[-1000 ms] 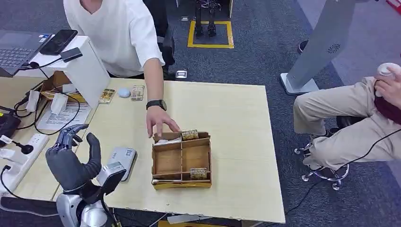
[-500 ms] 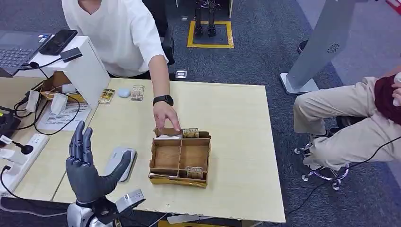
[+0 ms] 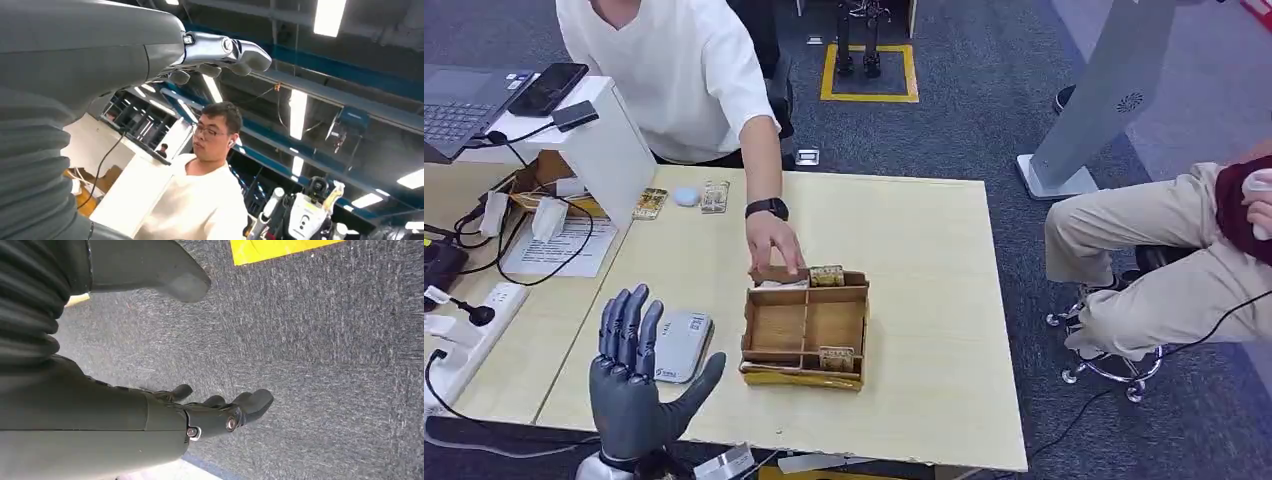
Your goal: Pass the card to the sensor for recognition and then transmit it.
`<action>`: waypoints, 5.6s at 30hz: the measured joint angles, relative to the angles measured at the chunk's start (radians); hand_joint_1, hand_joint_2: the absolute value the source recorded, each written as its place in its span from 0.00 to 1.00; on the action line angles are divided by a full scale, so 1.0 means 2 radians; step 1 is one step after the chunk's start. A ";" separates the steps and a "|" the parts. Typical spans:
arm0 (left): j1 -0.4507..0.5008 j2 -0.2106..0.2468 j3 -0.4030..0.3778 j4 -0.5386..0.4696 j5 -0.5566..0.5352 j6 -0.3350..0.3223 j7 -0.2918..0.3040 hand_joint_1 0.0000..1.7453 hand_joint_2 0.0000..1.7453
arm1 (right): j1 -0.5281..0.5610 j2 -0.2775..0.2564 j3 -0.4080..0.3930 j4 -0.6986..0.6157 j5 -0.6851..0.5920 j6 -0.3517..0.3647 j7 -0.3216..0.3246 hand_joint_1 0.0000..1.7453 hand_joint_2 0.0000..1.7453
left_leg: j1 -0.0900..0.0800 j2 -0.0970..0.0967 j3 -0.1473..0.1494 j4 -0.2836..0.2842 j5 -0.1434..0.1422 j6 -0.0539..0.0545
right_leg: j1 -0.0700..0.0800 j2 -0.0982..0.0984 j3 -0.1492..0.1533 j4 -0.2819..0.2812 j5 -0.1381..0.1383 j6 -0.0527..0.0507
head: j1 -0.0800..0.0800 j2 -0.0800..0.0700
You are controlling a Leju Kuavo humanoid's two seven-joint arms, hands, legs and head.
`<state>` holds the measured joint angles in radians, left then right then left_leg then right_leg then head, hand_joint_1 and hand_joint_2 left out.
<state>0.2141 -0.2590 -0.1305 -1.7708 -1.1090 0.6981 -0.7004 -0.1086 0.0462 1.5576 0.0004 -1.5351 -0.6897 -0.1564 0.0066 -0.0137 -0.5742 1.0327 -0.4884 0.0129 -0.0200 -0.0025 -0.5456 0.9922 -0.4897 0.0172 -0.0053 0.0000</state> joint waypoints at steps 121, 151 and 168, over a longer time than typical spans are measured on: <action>-0.135 0.190 -0.309 0.217 -0.220 -0.132 0.406 1.00 1.00 | 0.002 -0.008 0.000 -0.016 0.017 0.000 -0.001 0.00 1.00 | 0.000 0.000 0.000 0.000 0.000 0.000 | 0.000 0.000 0.000 0.000 0.000 0.000 | 0.000 0.000; -0.117 0.190 -0.309 0.218 -0.220 -0.059 0.398 1.00 1.00 | 0.002 -0.008 0.000 -0.024 0.021 0.000 -0.007 0.00 1.00 | 0.000 0.000 0.000 0.000 0.000 0.000 | 0.000 0.000 0.000 0.000 0.000 0.000 | 0.000 0.000; -0.116 0.184 -0.309 0.218 -0.219 -0.055 0.390 1.00 1.00 | 0.001 -0.009 0.000 -0.026 0.027 0.000 -0.009 0.00 1.00 | 0.000 0.000 0.000 0.000 0.000 0.000 | 0.000 0.000 0.000 0.000 0.000 0.000 | 0.000 0.000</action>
<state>-0.0185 0.1099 -0.7477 -1.3355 -1.5473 0.5886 0.0801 -0.1058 0.0275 1.5576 -0.0519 -1.4805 -0.6897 -0.1740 0.0065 -0.0139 -0.5750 1.0325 -0.4887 0.0133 -0.0201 -0.0026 -0.5460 0.9922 -0.4899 0.0172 -0.0053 0.0000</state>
